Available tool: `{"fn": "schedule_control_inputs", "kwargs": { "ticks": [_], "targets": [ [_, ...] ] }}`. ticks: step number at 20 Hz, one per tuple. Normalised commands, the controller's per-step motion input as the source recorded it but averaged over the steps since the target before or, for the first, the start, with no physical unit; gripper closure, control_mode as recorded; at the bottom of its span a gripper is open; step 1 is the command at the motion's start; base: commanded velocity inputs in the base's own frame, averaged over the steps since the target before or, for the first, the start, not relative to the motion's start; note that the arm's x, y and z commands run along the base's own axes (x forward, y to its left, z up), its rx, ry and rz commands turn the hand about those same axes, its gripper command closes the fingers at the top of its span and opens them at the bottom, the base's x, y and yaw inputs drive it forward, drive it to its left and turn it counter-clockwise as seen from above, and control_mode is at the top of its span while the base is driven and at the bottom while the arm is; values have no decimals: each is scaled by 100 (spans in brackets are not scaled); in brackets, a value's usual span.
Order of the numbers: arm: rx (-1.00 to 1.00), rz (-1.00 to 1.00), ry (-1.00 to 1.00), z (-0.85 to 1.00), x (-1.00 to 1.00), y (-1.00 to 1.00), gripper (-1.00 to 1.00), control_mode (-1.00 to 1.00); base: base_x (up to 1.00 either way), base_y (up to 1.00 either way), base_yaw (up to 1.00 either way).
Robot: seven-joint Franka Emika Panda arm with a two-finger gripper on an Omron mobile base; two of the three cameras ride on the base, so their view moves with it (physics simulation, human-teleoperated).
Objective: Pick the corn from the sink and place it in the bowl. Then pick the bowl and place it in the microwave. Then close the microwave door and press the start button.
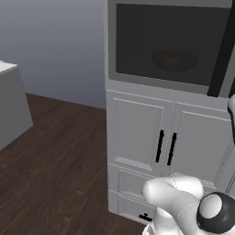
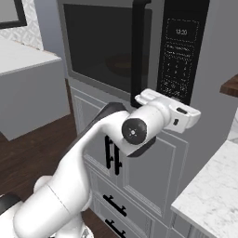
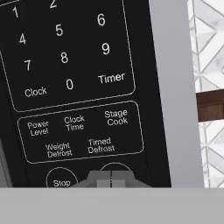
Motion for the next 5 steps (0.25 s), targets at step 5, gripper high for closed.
{"fn": "schedule_control_inputs", "kwargs": {
  "ticks": [5],
  "targets": [
    [3, 0, -11, 0, -60, 37, 100, -100, 0, 0, 0]
  ]
}}
